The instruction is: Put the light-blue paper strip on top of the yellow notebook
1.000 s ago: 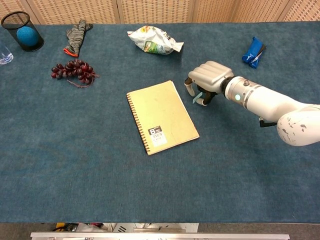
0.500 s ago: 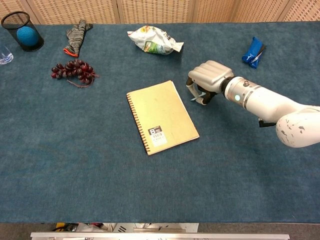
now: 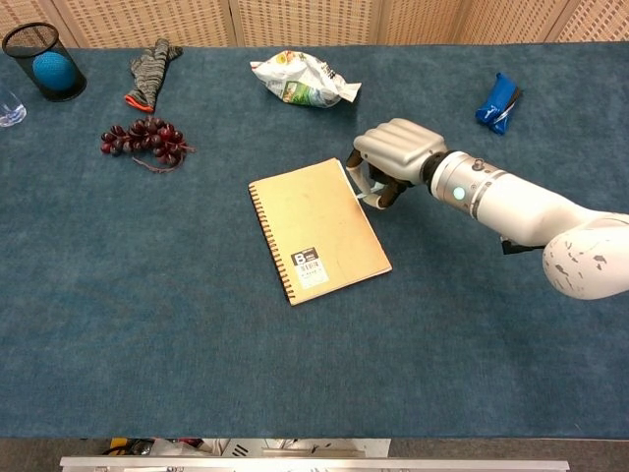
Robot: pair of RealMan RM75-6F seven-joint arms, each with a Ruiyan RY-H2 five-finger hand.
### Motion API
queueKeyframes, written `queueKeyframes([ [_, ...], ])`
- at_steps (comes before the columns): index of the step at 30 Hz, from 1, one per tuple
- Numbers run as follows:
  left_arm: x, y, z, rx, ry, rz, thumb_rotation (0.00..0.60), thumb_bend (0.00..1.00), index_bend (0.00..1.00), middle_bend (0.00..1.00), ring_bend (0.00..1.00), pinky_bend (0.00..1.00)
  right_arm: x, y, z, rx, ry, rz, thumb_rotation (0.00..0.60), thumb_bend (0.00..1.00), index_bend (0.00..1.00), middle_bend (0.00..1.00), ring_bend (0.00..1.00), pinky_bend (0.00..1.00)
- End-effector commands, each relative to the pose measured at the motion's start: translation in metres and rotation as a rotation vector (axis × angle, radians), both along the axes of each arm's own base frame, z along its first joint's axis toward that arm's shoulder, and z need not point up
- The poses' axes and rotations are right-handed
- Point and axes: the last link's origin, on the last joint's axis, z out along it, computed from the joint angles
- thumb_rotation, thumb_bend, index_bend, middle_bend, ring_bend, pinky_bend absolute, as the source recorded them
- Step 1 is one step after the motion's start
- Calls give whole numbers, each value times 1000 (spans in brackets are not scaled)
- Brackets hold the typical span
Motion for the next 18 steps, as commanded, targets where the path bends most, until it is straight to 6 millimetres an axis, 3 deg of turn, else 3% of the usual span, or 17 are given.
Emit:
queueKeyframes([
  [1, 0, -1, 0, 1, -1, -1, 600, 148, 199, 218, 225, 167, 16, 6, 3, 49, -123, -32, 600, 327, 653, 999, 1000, 1000],
  [10, -1, -5, 3, 10, -5, 5, 600, 149, 199, 218, 225, 167, 30, 4, -17, 194, -345, -270, 600, 327, 652, 999, 1000, 1000],
  [18, -3, -8, 4, 13, -8, 15, 600, 149, 199, 218, 225, 167, 37, 4, -35, 271, -402, -365, 600, 326, 653, 999, 1000, 1000],
])
